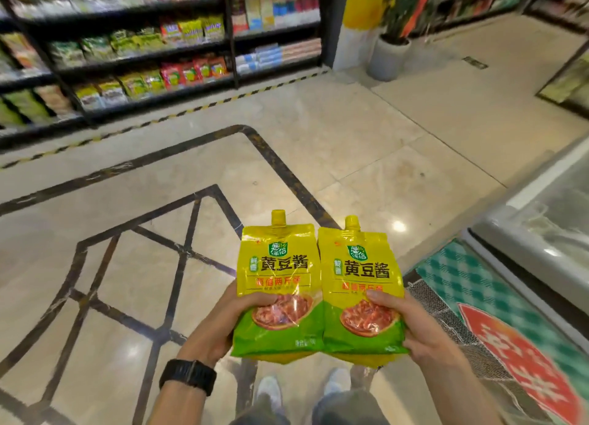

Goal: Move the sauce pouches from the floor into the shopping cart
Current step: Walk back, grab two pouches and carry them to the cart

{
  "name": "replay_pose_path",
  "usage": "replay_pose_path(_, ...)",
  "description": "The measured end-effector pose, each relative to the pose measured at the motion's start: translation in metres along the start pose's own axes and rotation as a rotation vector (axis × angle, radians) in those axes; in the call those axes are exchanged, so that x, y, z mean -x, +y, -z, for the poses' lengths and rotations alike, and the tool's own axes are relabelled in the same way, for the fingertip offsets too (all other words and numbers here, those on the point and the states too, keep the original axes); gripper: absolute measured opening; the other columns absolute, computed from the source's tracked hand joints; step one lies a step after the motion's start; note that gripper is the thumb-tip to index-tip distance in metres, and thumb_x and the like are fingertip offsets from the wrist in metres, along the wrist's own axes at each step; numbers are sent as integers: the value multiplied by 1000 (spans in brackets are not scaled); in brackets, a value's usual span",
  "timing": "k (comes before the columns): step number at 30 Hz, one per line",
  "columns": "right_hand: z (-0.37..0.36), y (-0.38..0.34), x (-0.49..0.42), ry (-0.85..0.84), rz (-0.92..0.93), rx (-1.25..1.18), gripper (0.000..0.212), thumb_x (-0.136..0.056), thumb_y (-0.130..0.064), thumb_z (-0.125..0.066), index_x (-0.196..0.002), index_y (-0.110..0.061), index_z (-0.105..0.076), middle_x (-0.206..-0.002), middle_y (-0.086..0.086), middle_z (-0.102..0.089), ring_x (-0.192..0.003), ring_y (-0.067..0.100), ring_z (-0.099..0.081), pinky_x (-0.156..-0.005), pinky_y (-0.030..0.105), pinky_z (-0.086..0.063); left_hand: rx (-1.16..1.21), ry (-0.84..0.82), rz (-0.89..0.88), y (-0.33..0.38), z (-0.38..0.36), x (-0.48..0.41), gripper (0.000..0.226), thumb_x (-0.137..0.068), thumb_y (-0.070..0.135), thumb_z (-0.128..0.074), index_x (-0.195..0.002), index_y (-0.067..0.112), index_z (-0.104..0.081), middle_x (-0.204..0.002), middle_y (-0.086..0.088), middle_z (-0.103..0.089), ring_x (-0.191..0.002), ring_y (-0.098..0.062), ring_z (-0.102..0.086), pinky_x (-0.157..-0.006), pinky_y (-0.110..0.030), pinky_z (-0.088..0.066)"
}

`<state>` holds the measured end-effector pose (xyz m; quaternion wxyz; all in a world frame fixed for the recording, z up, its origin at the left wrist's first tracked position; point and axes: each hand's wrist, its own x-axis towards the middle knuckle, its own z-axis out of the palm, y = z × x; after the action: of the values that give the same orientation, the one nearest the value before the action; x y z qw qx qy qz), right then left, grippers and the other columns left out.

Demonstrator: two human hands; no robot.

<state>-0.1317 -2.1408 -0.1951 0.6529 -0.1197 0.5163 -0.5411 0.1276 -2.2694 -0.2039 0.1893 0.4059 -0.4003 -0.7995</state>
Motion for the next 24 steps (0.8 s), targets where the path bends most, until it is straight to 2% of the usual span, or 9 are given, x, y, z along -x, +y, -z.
replay_pose_path(5, 38, 7, 54, 149, 98, -96, 98, -23, -18, -100, -114, -3, -66, -109, 26, -70, -91, 40, -72, -70, 46, -61, -113, -153, 52, 4, -54, -12, 79, -45, 18, -85, -121, 9, -63, -110, -17, -76, -88, -30, -76, -68, -34, -62)
replay_pose_path(7, 61, 15, 80, 234, 132, -166, 90, -13, -19, -100, -99, -8, -74, -101, 24, -73, -83, 39, -73, -63, 44, -61, -165, -216, 84, 0, -83, -20, 79, -45, 19, -85, -120, 9, -63, -110, -17, -76, -88, -31, -76, -69, -35, -61)
replay_pose_path(8, 73, 20, 94, 282, 140, -181, 91, -12, -20, -100, -98, -10, -74, -99, 22, -74, -82, 39, -73, -63, 44, -61, -198, -248, 106, -3, -99, -23, 79, -45, 19, -85, -121, 10, -63, -111, -17, -76, -90, -32, -75, -71, -37, -61)
replay_pose_path(11, 114, 42, 142, 422, 162, -222, 106, -22, -25, -99, -120, -11, -62, -109, 20, -72, -95, 41, -71, -74, 46, -61, -308, -334, 175, -20, -154, -33, 84, -46, 21, -87, -125, 10, -61, -115, -19, -74, -99, -41, -72, -82, -47, -60)
replay_pose_path(16, 188, 77, 234, 649, 268, -379, 109, -20, -30, -100, -120, -14, -62, -110, 18, -73, -99, 39, -70, -87, 51, -56, -450, -502, 267, -71, -271, -37, 84, -49, 20, -88, -128, 7, -62, -119, -22, -72, -106, -44, -69, -97, -58, -52)
replay_pose_path(18, 217, 88, 272, 721, 315, -441, 110, -21, -29, -99, -122, -13, -62, -111, 19, -72, -100, 39, -70, -88, 51, -56, -498, -585, 292, -93, -322, -31, 82, -49, 20, -87, -126, 6, -63, -117, -22, -72, -104, -42, -70, -97, -57, -53)
replay_pose_path(20, 240, 97, 309, 777, 375, -493, 108, -24, -28, -99, -124, -11, -62, -113, 20, -71, -100, 39, -69, -85, 51, -57, -534, -665, 299, -113, -370, -22, 79, -48, 22, -86, -123, 6, -65, -115, -21, -73, -101, -41, -71, -93, -55, -56)
replay_pose_path(23, 268, 109, 362, 831, 483, -577, 98, -24, -27, -99, -115, -10, -67, -110, 21, -72, -94, 36, -72, -71, 43, -61, -595, -792, 313, -142, -439, -11, 81, -51, 23, -84, -127, 8, -62, -120, -19, -72, -109, -43, -68, -95, -55, -55)
replay_pose_path(24, 276, 114, 378, 851, 518, -607, 94, -26, -27, -99, -113, -10, -68, -111, 21, -72, -95, 36, -72, -70, 42, -61, -619, -841, 317, -152, -460, -8, 83, -52, 23, -84, -130, 8, -61, -122, -19, -71, -111, -43, -67, -96, -56, -54)
